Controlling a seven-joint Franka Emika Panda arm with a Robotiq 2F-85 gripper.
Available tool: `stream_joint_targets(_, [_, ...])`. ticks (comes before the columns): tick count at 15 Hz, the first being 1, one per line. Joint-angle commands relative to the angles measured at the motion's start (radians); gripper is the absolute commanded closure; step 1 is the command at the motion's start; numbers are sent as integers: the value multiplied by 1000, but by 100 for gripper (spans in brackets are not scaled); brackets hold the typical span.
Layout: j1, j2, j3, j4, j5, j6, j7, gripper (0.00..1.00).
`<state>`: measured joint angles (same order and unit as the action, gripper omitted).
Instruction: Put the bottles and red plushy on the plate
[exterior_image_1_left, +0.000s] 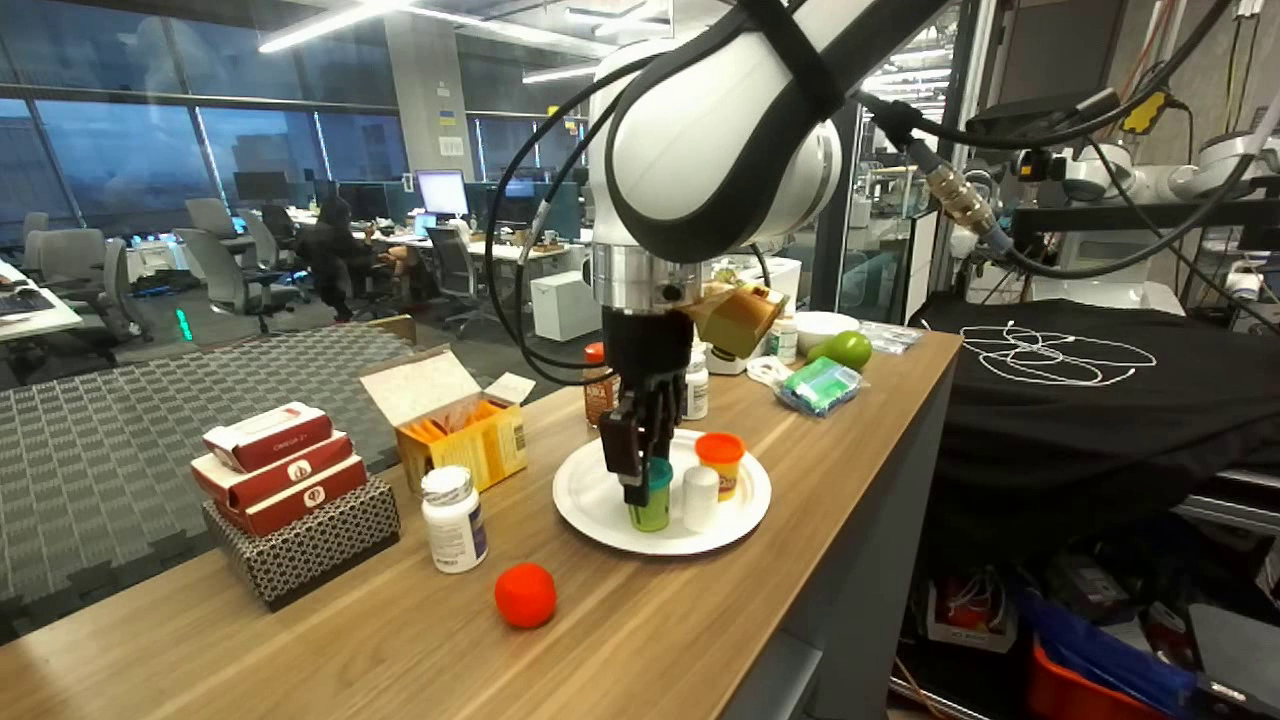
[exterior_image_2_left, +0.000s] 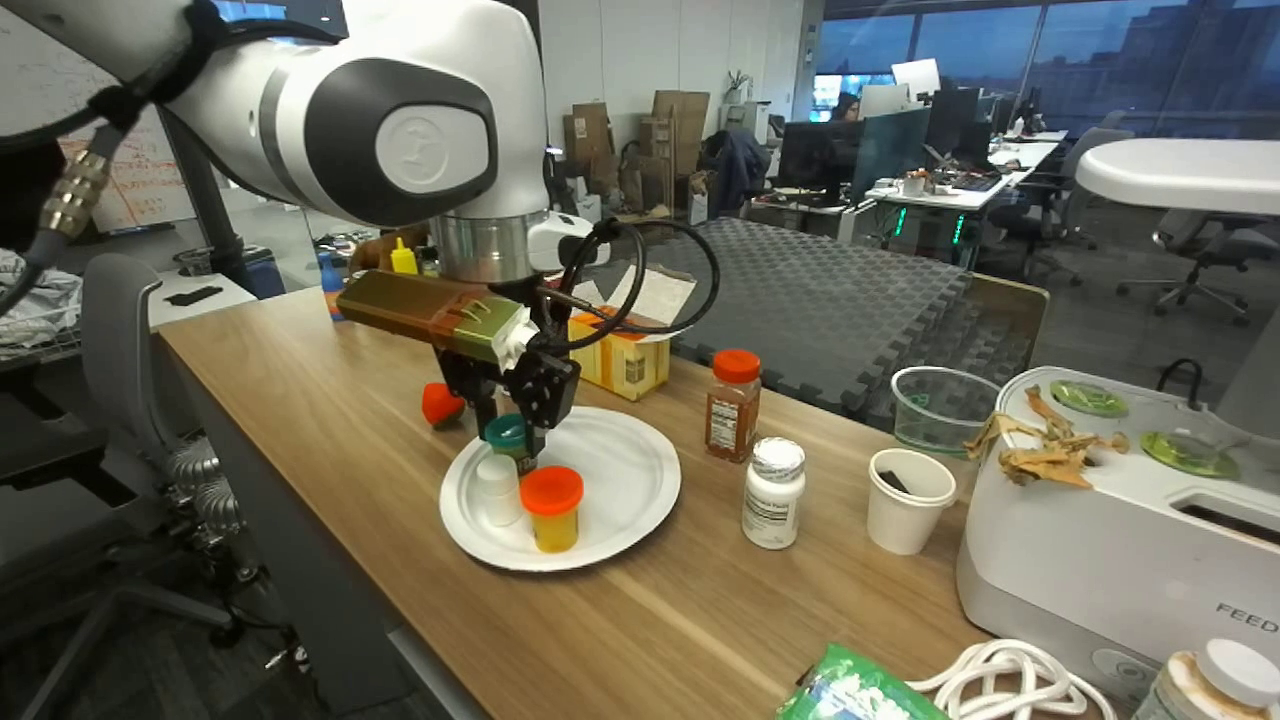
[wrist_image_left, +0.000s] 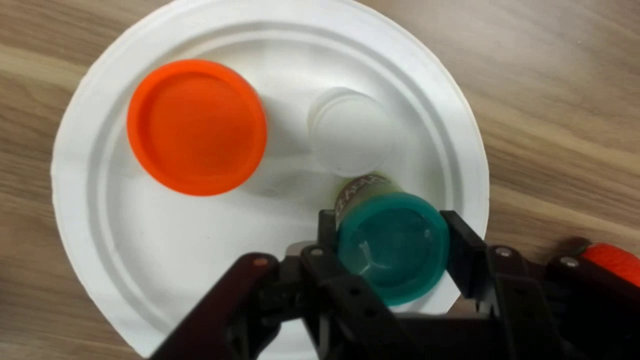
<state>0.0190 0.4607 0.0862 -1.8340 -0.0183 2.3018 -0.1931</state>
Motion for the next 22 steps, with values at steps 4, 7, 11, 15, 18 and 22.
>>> stream_joint_targets(4, [-6,-52,7,-65,21,27,-17,20])
stream_joint_targets(7, [-6,-59,7,-75,21,32,-17,1])
stream_joint_targets(11, [-3,-65,5,-77,17,34,-10,0])
stream_joint_targets(15, [36,-45,-13,-14,-48,7,37,1])
stream_joint_targets(18, [66,-35,-15,36,-101,-5,63,0])
stream_joint_targets(22, [113,-14,-8,106,-162,-14,74,0])
